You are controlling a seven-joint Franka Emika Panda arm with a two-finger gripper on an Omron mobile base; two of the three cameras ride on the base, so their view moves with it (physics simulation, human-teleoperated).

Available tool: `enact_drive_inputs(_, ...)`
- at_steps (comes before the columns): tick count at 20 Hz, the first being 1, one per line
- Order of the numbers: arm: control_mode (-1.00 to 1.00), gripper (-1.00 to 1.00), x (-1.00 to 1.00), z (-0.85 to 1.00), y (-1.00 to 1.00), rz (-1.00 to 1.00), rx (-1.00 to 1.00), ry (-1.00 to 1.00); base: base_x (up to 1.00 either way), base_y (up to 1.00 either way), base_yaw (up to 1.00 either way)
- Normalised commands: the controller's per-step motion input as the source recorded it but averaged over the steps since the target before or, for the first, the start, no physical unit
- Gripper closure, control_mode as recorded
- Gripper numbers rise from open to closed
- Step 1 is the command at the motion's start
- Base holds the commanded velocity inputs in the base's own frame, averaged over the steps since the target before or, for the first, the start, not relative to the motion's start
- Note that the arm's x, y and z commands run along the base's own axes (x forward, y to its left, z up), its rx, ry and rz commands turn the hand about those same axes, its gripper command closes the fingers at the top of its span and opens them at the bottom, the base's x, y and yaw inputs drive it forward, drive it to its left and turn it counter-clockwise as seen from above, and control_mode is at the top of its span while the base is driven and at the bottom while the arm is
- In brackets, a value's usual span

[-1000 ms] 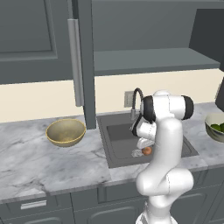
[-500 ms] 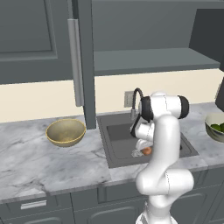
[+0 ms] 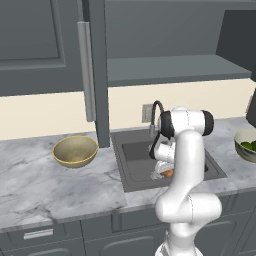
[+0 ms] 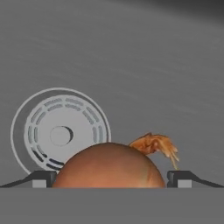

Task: Pick the limes from the cabinet and place them in one bowl. Pick the onion from the sink and place it in the other bowl.

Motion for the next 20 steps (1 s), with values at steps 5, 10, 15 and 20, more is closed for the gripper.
enact_drive_inputs(5,-1.00,-1.00,0.09,-0.20,0.00,-0.05,0.00,0.00,0.00,0.00,0.00)
enact_drive_inputs(10,-1.00,1.00,0.07,-0.20,0.00,-0.03,0.00,0.00,0.00,0.00,0.00)
enact_drive_inputs(15,-1.00,1.00,-0.05,-0.06,-0.06,-0.04,0.00,0.00,0.00,0.00,0.00)
enact_drive_inputs(20,-1.00,1.00,-0.11,0.07,-0.06,-0.04,0.00,0.08,0.00,0.00,0.00)
